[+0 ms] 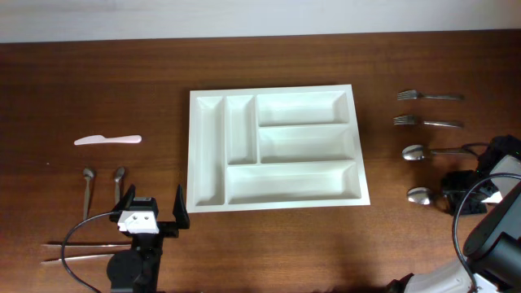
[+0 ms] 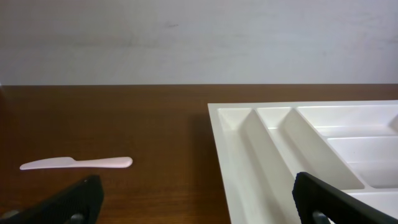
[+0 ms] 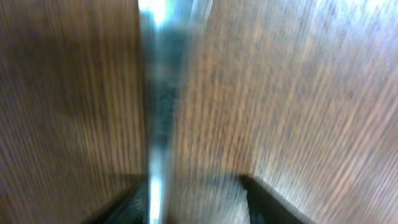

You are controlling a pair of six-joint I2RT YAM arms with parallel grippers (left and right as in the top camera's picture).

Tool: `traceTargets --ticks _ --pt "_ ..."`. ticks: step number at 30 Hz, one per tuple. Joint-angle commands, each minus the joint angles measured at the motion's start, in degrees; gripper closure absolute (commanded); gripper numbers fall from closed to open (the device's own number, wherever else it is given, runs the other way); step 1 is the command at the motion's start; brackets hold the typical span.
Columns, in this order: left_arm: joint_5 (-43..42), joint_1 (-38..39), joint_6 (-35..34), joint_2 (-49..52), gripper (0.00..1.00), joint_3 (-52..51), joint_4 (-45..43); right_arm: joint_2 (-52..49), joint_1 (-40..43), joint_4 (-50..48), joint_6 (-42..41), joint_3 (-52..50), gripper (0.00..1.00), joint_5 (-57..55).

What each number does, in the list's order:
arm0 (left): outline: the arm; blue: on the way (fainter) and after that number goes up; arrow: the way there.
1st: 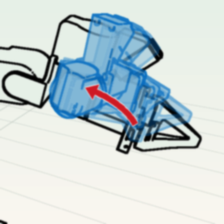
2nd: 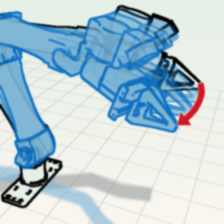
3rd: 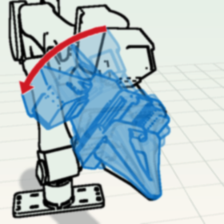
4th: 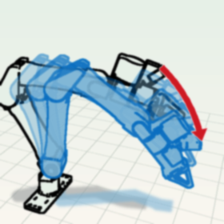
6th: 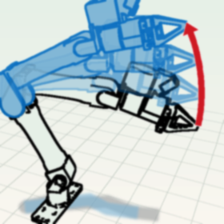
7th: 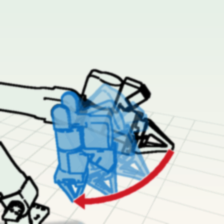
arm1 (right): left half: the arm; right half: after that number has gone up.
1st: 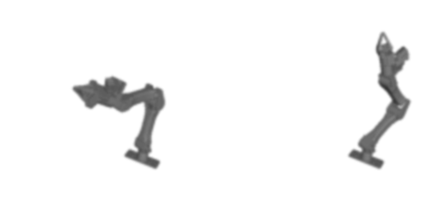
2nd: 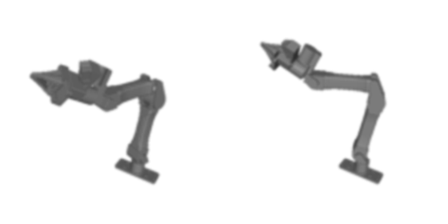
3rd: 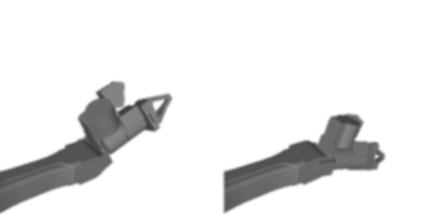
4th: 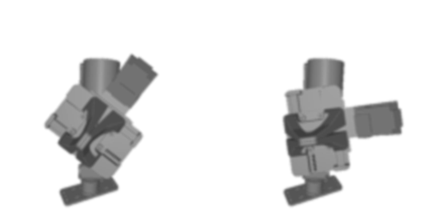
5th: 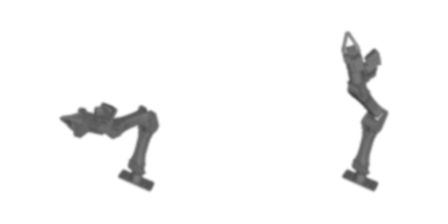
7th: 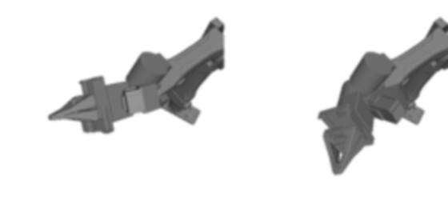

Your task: Pack container

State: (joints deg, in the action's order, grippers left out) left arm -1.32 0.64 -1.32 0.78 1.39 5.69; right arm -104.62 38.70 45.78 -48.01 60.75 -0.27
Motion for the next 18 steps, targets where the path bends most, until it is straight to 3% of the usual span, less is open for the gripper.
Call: traceTargets --ticks 1,9,18 --pt "0.2 -0.28 -0.5 -0.44 0.01 -0.42 -0.17 -0.02 0.28 0.17 -0.48 -0.87 0.73 -0.55" --pt "0.17 -0.28 -0.5 -0.44 0.01 -0.42 -0.17 -0.02 0.28 0.66 -0.48 -0.85 0.96 0.59" --pt "0.2 -0.28 -0.5 -0.44 0.01 -0.42 -0.17 0.13 0.17 5.68 -0.48 5.55 0.96 6.91"
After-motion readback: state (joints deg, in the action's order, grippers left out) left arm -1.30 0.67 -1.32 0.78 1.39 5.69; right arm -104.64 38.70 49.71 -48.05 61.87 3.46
